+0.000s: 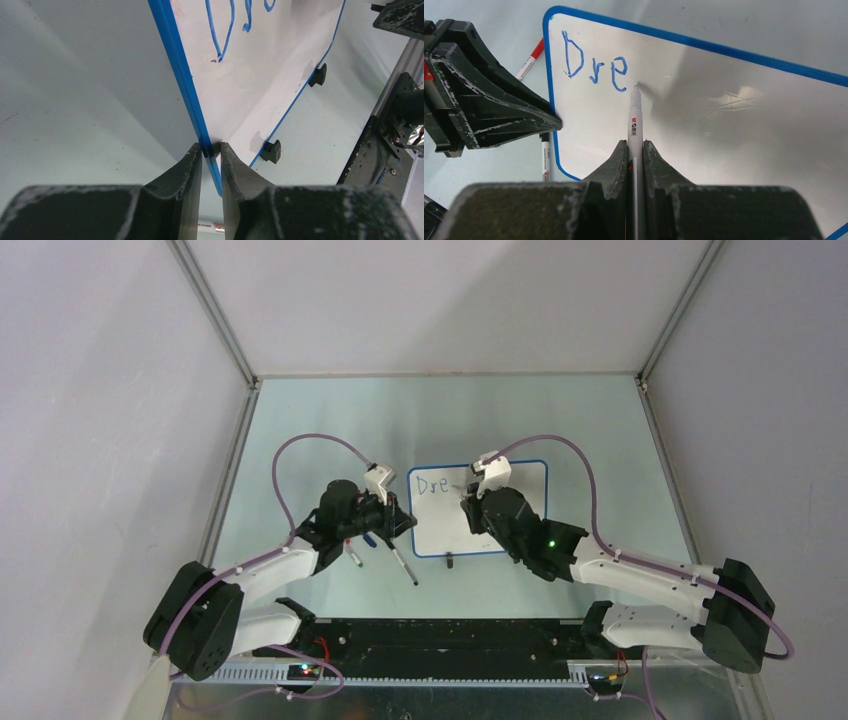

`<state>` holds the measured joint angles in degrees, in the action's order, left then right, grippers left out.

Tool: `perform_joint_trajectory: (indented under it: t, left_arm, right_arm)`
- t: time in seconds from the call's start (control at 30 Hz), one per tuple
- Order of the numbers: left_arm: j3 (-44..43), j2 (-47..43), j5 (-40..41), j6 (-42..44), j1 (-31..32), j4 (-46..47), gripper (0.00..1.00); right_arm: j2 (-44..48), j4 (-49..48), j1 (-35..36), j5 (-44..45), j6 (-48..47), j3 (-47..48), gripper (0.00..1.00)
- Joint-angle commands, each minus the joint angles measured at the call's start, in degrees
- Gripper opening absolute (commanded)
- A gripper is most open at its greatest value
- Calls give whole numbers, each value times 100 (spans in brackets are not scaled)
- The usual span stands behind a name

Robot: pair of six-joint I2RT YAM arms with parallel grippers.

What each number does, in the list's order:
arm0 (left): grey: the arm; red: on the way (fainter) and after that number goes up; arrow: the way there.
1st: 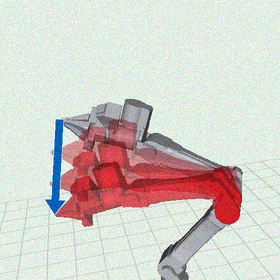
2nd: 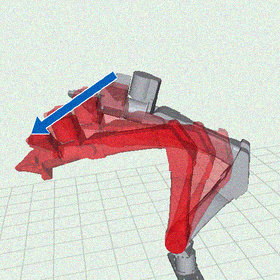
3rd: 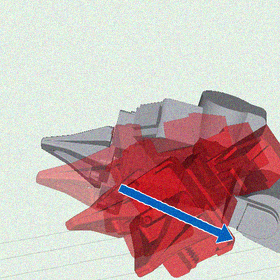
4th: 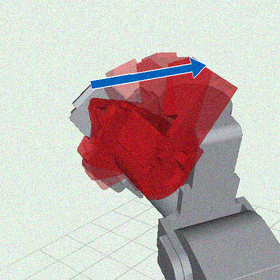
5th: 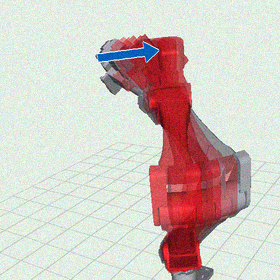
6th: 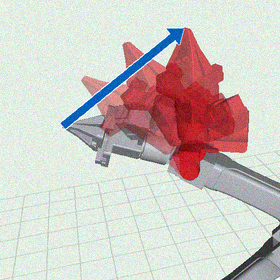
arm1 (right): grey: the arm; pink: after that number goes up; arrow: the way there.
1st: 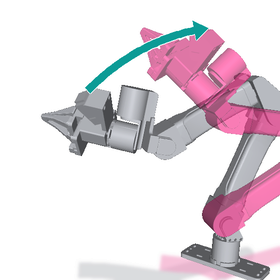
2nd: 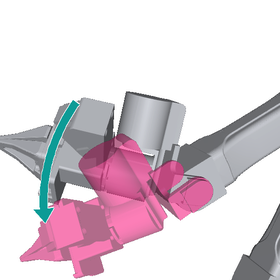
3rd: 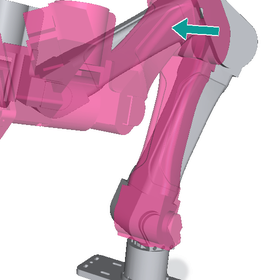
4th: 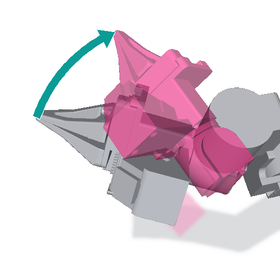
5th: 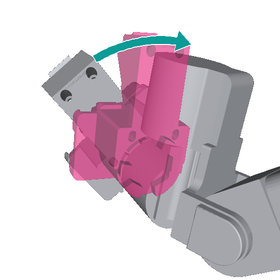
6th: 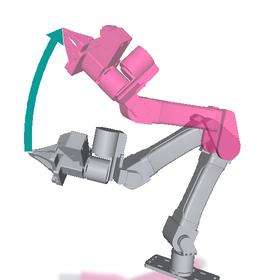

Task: Write a sentence on the whiteboard
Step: Write a sentence with the whiteboard marker.

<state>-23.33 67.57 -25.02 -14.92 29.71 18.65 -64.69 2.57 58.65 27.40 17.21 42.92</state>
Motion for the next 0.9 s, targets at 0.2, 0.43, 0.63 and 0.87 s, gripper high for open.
perform_joint_trajectory:
  t: [0.2, 0.43, 0.63, 0.87]
  left_arm:
    - [-110, -44, -4, 143, 43, 92, 24]
    - [-110, -51, -12, 147, 43, 87, 24]
    - [-102, -59, -5, 147, 43, 91, 24]
    - [-101, -59, -12, 147, 45, 103, 24]
  right_arm:
    - [-36, 23, -17, 185, 102, 279, 0]
    - [-57, -85, -12, 141, 59, 279, 0]
    - [-89, -174, -26, 110, 37, 279, 0]
    - [-117, -200, -52, 137, 30, 279, 0]
